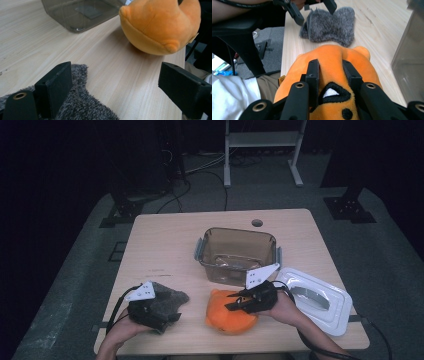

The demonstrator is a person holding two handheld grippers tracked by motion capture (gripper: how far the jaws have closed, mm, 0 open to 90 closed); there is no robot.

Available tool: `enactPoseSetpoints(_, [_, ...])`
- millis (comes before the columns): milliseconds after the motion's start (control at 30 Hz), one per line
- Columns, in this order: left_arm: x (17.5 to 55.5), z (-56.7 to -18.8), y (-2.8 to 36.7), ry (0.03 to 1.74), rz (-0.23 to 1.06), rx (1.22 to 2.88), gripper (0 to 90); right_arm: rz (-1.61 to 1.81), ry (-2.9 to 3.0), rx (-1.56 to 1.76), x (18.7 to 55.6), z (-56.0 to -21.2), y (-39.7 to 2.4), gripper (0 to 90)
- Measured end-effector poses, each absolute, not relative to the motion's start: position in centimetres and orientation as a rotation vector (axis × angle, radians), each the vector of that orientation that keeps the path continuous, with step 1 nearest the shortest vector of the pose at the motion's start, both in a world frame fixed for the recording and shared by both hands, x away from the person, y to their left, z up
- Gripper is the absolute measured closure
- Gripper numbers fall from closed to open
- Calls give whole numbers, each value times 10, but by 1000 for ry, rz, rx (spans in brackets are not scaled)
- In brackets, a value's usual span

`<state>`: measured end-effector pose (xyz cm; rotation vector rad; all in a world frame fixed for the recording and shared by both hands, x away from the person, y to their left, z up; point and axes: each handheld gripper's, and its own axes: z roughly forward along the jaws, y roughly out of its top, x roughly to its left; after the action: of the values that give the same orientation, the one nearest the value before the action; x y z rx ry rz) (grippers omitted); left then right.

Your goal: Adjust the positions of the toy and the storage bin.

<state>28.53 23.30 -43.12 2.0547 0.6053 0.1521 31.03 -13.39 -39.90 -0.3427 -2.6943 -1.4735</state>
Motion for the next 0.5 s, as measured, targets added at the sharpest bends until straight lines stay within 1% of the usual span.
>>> enactPoseSetpoints(500, [286, -433, 234, 608, 142, 2044, 115, -1526, -2673, -278, 314, -363, -135, 698])
